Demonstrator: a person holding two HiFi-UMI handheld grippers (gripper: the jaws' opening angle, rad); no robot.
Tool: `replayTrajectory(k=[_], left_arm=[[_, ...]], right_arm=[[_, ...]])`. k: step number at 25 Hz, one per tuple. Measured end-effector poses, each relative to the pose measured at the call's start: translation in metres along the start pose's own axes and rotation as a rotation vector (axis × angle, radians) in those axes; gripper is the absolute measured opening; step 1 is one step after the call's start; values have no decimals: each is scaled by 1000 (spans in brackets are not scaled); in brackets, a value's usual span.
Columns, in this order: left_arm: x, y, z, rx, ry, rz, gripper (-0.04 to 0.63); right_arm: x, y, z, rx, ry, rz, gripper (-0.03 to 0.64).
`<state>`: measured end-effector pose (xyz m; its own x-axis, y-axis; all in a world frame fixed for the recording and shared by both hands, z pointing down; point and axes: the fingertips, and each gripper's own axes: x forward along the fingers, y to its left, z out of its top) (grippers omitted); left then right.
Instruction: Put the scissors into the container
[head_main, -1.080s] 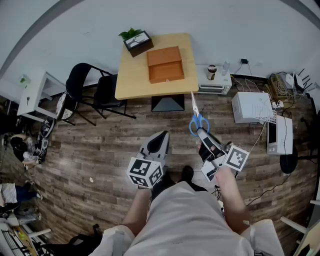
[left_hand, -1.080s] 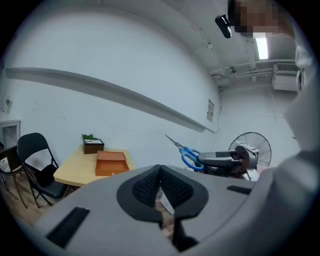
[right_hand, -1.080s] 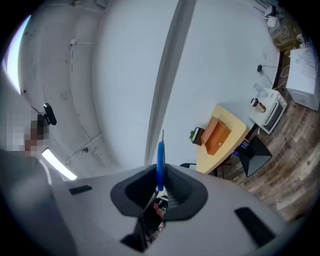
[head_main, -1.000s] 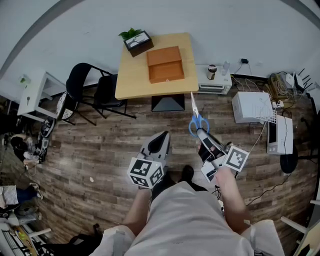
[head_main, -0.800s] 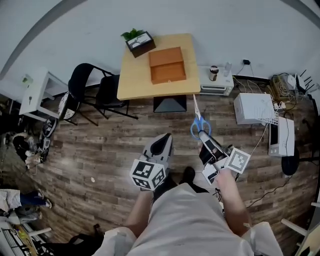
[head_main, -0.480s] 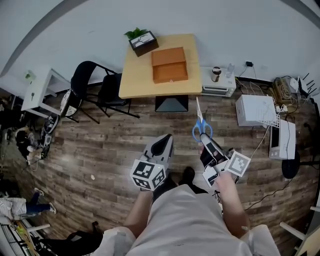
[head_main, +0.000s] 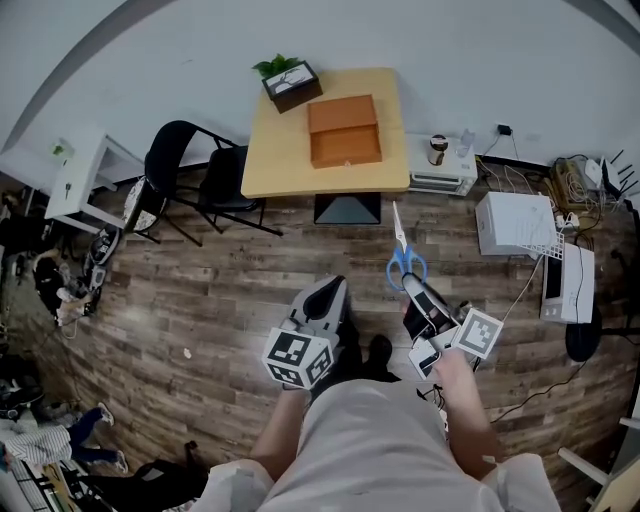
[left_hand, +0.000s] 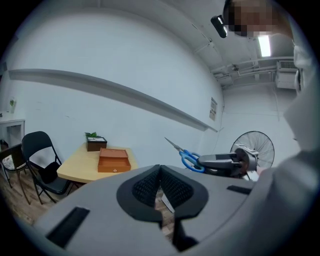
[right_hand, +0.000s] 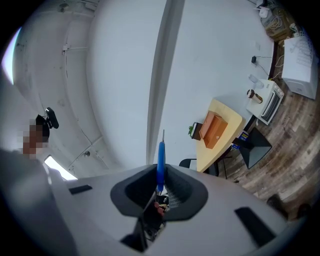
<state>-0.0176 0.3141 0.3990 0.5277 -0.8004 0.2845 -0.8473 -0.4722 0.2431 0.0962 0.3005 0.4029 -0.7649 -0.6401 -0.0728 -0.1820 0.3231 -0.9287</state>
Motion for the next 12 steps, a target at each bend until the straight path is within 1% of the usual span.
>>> replayTrajectory(k=[5,8,12], left_arm=[[9,16,0,-9,4,-10,8],[19,25,6,-10,6,-20,8],[36,42,17,8,11,-32,8]], right_arm=[[16,-7,4,14,-1,-8,41],[26,-9,10,4,5,-17,41],[45,-15,25,0,-4,-23,41]])
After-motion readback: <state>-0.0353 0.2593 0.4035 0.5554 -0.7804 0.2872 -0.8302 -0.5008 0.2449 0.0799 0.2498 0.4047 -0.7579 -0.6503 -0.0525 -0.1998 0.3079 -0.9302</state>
